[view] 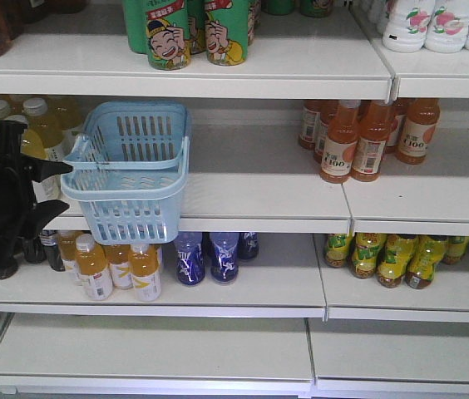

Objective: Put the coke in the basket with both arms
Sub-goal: 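Reach the left gripper to the light-blue basket's handle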

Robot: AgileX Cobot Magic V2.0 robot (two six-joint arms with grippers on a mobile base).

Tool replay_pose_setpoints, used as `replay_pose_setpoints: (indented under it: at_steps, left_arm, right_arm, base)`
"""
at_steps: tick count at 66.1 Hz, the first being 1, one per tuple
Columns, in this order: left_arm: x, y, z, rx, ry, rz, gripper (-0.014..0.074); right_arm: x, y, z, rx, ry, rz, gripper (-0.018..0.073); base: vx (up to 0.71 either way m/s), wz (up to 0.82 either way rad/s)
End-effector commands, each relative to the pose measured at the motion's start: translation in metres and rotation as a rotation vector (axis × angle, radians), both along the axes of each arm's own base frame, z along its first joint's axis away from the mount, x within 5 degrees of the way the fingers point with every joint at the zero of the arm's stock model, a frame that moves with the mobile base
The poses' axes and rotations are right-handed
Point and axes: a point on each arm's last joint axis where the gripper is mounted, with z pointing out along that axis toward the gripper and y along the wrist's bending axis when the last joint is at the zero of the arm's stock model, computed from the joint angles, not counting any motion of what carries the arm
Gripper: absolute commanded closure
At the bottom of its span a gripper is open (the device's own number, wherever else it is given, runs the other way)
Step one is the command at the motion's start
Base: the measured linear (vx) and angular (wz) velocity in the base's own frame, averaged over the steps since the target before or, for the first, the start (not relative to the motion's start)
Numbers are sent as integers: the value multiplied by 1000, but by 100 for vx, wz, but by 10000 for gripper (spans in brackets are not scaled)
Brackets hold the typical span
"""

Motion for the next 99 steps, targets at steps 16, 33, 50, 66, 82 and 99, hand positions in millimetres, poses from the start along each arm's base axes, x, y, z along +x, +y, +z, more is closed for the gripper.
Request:
replay_pose_setpoints:
  at_steps: [16, 33, 50, 66, 82, 99]
  left_arm:
    - [51, -6, -3, -62, -67, -46, 242]
    - [83, -9, -6, -52, -95, -79, 242]
    - [107, -10, -8, -63, -114, -98, 242]
    - [129, -15, -21, -99, -112, -147, 244]
    - [146, -23, -22, -120, -171, -254, 430]
    - [142, -28, -19, -97, -226, -343, 605]
  right_arm:
    - [-1, 0, 4, -10, -85, -4, 569]
    - [-1, 0, 4, -10, -85, -4, 569]
    - [-1, 0, 4, -10, -85, -4, 569]
    - [-1, 0, 4, -10, -85, -4, 569]
    - [-1, 0, 4, -10, -85, -4, 569]
    - [-1, 0, 4, -9, -85, -4, 569]
  base:
    - [0, 0]
    - [0, 0]
    - [0, 0]
    - [0, 0]
    - [0, 0]
    - [0, 0]
